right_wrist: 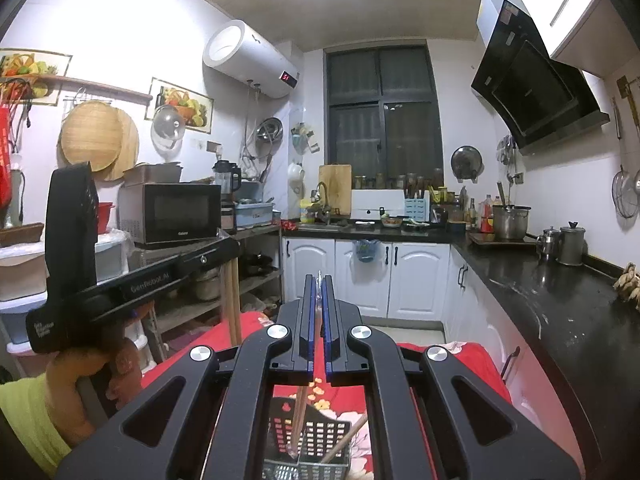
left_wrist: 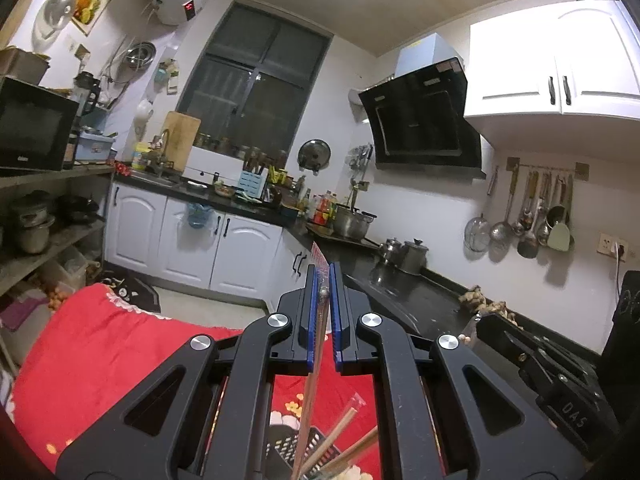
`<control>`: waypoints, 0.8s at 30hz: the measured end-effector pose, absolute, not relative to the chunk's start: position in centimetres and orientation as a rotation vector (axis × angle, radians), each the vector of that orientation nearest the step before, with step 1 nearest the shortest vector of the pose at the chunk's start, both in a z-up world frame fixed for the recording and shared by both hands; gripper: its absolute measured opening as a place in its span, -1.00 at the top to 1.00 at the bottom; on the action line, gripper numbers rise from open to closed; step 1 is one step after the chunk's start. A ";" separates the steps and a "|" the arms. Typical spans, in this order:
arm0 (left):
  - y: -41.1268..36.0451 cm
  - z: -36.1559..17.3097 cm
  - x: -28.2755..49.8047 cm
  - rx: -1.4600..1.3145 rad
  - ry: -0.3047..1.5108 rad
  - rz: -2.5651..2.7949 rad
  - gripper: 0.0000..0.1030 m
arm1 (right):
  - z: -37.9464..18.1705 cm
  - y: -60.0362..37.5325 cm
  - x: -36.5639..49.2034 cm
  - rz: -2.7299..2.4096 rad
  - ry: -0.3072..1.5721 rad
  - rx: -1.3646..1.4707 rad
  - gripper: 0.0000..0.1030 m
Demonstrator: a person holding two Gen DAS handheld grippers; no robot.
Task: Organize utensils
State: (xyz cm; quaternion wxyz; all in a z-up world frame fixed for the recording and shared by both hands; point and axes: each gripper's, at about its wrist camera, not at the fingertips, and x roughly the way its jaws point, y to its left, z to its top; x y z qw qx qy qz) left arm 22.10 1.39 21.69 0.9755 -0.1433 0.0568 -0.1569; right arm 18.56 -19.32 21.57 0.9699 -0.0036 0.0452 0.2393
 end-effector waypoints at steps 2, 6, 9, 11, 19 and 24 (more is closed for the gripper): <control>1.4 21.2 22.5 -0.297 0.107 -0.313 0.94 | 21.3 -19.3 19.2 0.477 0.088 -0.003 0.94; 1.2 19.9 23.1 -0.297 0.090 -0.302 0.94 | 20.5 -19.1 20.2 0.472 0.089 0.000 0.94; 0.8 18.6 23.6 -0.282 0.091 -0.292 0.94 | 19.6 -19.0 21.0 0.461 0.099 -0.001 0.94; 0.7 17.8 23.8 -0.278 0.092 -0.284 0.94 | 19.0 -18.8 21.6 0.458 0.113 0.000 0.93; 0.2 14.9 25.0 -0.270 0.132 -0.276 0.94 | 16.6 -18.7 23.1 0.440 0.155 0.015 0.93; 0.2 13.4 25.4 -0.270 0.170 -0.274 0.94 | 15.6 -18.9 23.5 0.440 0.180 0.040 0.92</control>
